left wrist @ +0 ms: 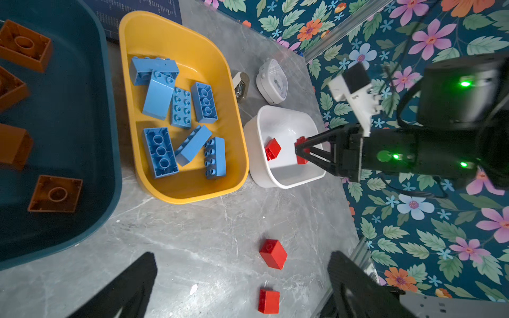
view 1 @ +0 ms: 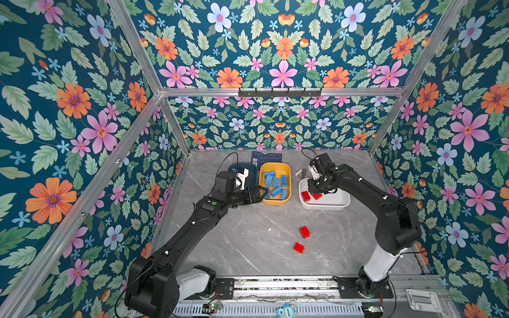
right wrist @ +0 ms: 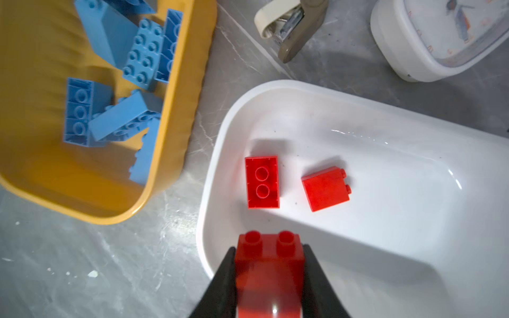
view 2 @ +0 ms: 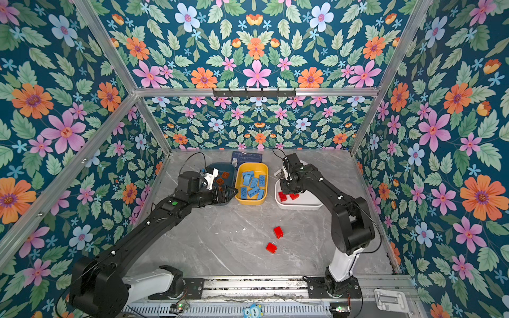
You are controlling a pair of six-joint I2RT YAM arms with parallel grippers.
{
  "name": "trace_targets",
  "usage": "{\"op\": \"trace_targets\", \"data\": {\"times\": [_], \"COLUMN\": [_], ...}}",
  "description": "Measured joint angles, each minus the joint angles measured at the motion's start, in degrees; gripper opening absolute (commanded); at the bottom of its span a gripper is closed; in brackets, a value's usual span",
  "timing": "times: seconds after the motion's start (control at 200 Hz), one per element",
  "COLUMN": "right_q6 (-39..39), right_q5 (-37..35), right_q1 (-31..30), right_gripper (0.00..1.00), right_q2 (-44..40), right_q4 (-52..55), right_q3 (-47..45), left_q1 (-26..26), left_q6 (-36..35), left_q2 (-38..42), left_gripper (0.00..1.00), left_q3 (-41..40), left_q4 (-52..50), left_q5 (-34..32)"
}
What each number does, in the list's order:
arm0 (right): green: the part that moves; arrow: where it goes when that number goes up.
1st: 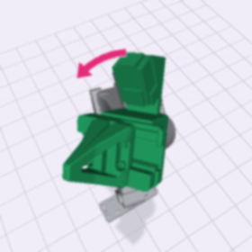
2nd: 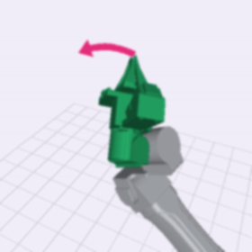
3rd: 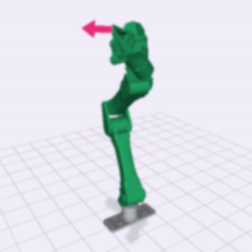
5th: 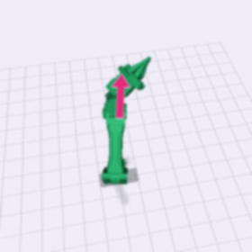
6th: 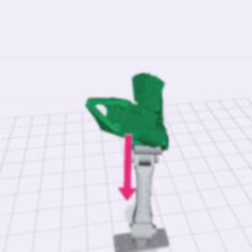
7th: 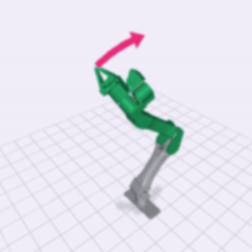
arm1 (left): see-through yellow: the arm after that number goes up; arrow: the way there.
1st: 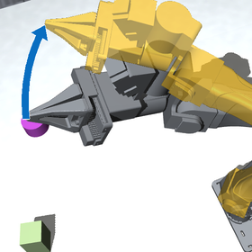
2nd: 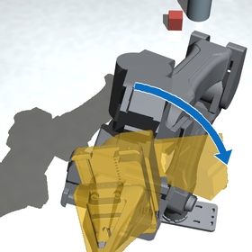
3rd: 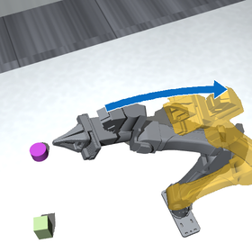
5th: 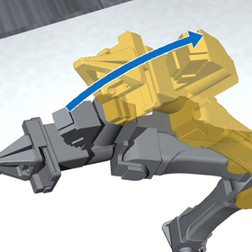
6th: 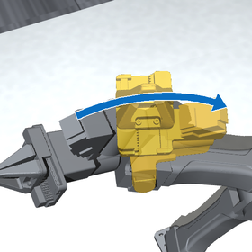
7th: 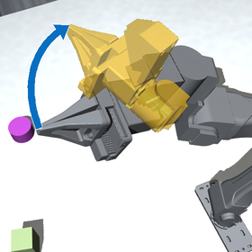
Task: Sort the legos into containers by color
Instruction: Place the lego in the container.
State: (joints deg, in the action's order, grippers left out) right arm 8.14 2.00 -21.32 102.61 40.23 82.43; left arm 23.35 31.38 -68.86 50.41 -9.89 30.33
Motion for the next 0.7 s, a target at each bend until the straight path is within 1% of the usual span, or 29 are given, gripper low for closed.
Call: {"op": "trace_targets", "data": {"times": [0.11,0.24,0.35,0.44,0.555,0.7], "right_q6": [-1.2,-2.1,-2.1,-2.0,-0.6,3.1], "right_q5": [0.6,0.4,1.0,2.1,3.8,3.8], "right_q1": [0.9,1.1,0.9,0.0,-3.5,-8.9], "right_gripper": [0.56,0.67,0.7,0.71,0.72,0.73], "right_q2": [3.2,4.2,2.6,-0.4,-5.6,-12.6], "right_q4": [-0.1,0.0,-0.1,-0.1,0.0,0.5], "right_q3": [2.3,3.0,1.8,-1.0,-6.4,-14.1], "left_q1": [0.0,0.0,0.0,0.0,0.0,0.0], "left_q6": [0.0,0.0,0.0,-0.1,-0.1,-0.2], "left_q2": [0.1,0.5,0.8,0.9,0.9,0.7], "left_gripper": [1.0,1.0,1.0,1.0,1.0,1.0], "left_q3": [0.0,-0.1,-0.3,-0.6,-0.9,-1.2], "left_q4": [0.0,0.0,-0.4,-0.5,-0.5,-0.5], "left_q5": [0.1,0.1,0.1,0.1,0.1,0.1]}}
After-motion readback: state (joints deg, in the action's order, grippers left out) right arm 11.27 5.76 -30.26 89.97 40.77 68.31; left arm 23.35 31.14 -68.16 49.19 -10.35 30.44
